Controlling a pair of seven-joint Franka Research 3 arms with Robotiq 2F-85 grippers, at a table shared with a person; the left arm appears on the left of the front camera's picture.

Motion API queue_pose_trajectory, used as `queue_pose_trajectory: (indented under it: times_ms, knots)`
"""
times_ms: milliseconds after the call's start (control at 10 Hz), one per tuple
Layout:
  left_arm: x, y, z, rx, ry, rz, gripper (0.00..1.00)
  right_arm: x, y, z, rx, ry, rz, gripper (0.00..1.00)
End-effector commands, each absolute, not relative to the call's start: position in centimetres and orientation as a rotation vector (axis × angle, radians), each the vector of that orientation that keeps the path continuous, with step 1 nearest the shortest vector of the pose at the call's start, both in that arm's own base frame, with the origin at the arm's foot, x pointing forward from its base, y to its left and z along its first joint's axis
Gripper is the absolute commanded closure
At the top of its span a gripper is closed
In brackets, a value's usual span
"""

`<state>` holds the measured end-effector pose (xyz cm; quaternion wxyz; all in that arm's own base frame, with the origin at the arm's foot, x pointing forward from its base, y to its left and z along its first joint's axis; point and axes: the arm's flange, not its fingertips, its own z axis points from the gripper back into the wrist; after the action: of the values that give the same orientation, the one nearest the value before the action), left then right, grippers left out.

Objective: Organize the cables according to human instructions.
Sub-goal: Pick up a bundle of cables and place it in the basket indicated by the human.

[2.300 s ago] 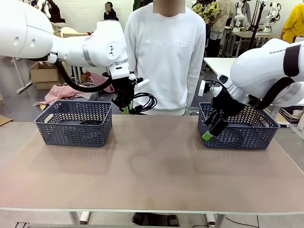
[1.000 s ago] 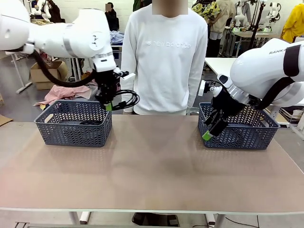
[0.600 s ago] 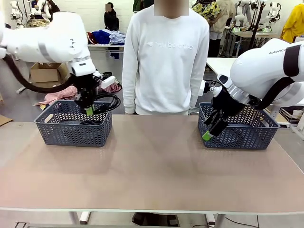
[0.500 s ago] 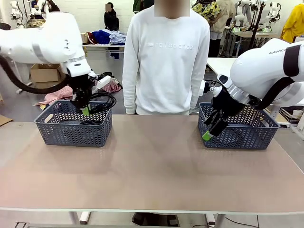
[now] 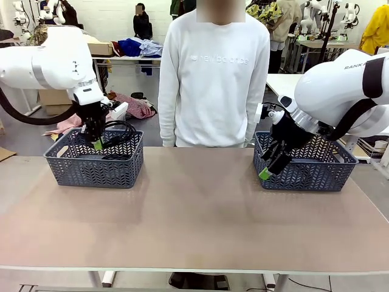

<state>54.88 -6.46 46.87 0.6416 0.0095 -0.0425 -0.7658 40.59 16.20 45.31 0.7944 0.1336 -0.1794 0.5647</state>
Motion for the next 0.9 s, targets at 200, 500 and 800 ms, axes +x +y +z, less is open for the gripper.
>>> queue_pose_trajectory:
  times_ms: [200, 500, 800]
  knots:
    - [57.4, -5.0, 45.7, 0.019, -0.129, -1.721, 0.88, 40.5, 16.1, 45.4, 0.287, -0.389, 1.21, 0.0]
    - [57.9, -4.6, 45.2, 0.019, -0.122, -1.694, 0.88, 40.5, 16.1, 45.4, 0.287, -0.389, 1.21, 0.0]
    - [58.3, -4.5, 44.8, 0.01, -0.12, -1.691, 0.69, 40.5, 16.1, 45.4, 0.287, -0.389, 1.21, 0.0]
